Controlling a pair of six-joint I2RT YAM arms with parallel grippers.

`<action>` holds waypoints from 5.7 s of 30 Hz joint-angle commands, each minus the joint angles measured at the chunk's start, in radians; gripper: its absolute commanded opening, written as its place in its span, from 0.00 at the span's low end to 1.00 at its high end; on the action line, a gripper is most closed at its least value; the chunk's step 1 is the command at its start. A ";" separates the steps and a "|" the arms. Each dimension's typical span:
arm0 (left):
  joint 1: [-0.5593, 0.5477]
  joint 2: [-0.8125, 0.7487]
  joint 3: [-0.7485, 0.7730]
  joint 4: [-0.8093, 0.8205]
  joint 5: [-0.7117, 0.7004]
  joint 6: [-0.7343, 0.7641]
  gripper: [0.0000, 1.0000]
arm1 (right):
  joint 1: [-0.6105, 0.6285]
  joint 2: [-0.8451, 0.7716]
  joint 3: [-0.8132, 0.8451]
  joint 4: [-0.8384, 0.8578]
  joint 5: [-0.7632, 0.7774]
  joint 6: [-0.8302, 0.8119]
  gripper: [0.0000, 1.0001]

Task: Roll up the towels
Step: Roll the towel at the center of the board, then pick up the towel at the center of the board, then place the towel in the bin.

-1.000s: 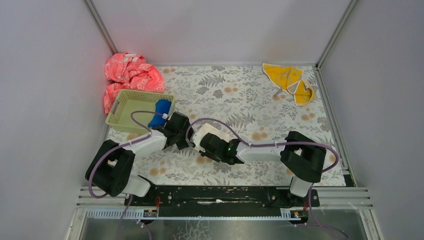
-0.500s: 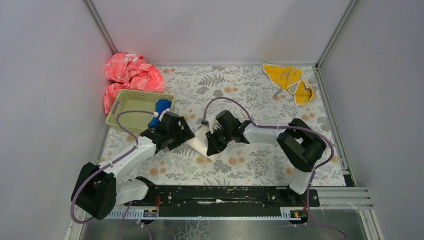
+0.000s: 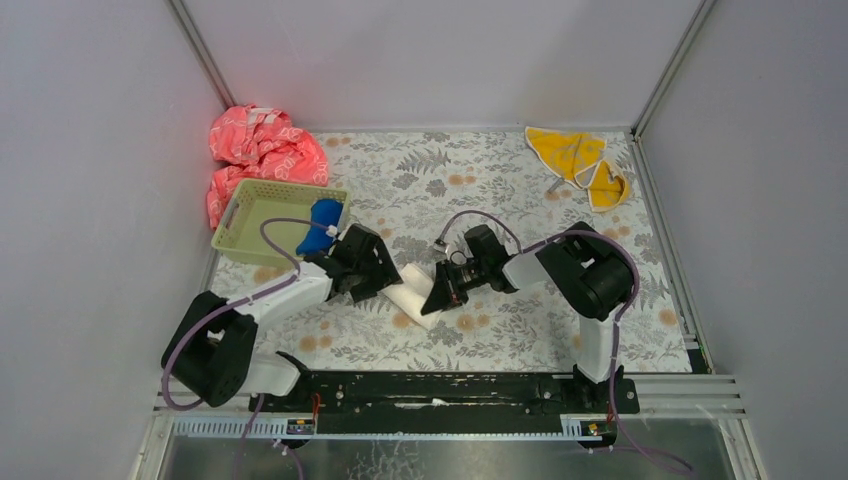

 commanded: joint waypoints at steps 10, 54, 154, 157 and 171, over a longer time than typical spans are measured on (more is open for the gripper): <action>-0.038 0.163 0.032 0.102 -0.007 0.022 0.57 | 0.021 -0.286 0.041 -0.450 0.461 -0.269 0.51; -0.033 -0.162 -0.032 0.002 -0.061 -0.075 0.90 | 0.196 -0.174 0.071 -0.412 0.353 -0.393 0.27; 0.699 0.687 0.924 -0.436 -0.240 1.003 0.19 | -0.097 -0.459 0.026 -0.649 0.358 -0.469 0.78; 0.700 0.635 0.944 -0.430 -0.167 1.000 0.20 | -0.097 -0.450 0.028 -0.654 0.361 -0.475 0.78; 0.610 0.624 0.998 -0.496 -0.129 0.992 0.21 | -0.097 -0.452 0.042 -0.666 0.376 -0.490 0.78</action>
